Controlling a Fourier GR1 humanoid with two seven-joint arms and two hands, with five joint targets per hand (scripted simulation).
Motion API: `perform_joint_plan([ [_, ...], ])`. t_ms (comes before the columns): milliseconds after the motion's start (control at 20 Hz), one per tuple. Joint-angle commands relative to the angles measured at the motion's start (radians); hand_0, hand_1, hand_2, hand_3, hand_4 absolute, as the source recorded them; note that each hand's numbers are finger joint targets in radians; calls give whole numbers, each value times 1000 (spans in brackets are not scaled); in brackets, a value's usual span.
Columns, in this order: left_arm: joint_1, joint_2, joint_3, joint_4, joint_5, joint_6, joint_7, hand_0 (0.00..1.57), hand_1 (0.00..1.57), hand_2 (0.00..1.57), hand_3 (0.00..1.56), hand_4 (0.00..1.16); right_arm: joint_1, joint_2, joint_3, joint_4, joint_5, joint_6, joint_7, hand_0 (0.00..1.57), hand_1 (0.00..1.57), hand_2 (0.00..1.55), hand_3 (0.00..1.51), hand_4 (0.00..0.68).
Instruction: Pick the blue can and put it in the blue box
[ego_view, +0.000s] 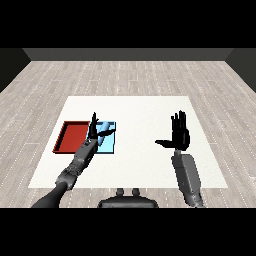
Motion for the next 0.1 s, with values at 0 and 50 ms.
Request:
perform_joint_plan([
  [0, 56, 12, 6, -180, 33, -162, -124, 0, 0, 0, 0, 0, 63, -20, 2, 12, -1, 46, -15, 0, 0, 0, 0, 0],
  [50, 110, -1, -13, -231, 32, -178, -133, 0, 0, 0, 0, 0, 11, -41, -5, -23, -6, 10, 61, 0, 0, 0, 0, 0],
])
